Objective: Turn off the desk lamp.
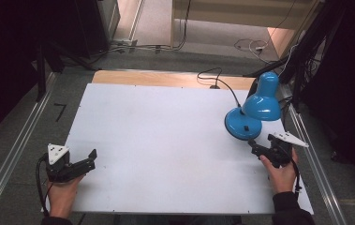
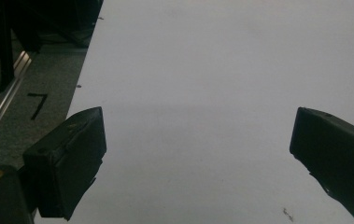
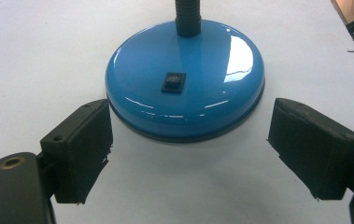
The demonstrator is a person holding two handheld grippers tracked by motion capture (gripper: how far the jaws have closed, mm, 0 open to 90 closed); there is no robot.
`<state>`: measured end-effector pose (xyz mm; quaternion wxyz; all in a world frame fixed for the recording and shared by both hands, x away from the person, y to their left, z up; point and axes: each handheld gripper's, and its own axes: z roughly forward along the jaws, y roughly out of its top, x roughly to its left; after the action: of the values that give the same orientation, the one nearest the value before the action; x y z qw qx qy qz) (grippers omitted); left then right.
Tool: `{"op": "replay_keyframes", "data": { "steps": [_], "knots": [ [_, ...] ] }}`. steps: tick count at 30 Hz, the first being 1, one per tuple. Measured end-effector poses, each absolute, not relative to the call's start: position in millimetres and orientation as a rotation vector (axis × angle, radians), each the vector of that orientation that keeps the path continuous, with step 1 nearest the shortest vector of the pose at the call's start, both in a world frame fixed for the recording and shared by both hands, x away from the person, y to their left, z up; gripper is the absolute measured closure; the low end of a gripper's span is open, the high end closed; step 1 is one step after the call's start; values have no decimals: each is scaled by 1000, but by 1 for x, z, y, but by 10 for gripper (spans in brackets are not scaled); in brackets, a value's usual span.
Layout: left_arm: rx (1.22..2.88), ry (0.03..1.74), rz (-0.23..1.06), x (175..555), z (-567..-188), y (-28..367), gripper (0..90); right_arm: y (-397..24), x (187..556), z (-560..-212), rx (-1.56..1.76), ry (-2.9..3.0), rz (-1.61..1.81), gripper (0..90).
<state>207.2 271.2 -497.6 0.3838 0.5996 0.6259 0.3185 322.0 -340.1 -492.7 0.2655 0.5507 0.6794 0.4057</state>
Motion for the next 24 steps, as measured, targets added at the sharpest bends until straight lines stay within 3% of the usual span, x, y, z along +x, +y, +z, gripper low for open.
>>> {"op": "replay_keyframes", "data": {
  "steps": [24],
  "knots": [
    [1515, 1588, 811, 206, -496, 272, 42, -348, 303, -491, 1483, 1850, 1102, 122]
  ]
}}
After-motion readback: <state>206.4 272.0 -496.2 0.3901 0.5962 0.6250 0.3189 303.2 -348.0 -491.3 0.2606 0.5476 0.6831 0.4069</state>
